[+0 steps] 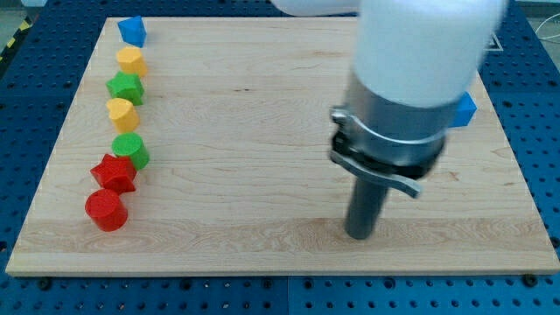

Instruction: Move red circle to bottom right

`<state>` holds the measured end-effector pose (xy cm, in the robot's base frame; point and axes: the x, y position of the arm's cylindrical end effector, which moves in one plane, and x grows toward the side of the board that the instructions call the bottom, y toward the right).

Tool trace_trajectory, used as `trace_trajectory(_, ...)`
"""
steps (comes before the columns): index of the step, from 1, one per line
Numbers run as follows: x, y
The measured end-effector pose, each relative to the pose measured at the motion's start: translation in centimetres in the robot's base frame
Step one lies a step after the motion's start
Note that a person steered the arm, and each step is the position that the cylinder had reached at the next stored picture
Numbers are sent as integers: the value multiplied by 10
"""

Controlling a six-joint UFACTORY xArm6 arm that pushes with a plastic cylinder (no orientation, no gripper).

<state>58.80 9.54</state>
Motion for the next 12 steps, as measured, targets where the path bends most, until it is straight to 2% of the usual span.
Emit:
trace_trajectory(1,17,-8)
trace_trajectory(3,31,-130)
trace_trajectory(4,31,-168)
trace_trajectory(6,31,-202)
trace_trajectory(9,8,-353)
trace_trajectory(10,-7,-351)
trace_trajectory(12,-10,-276)
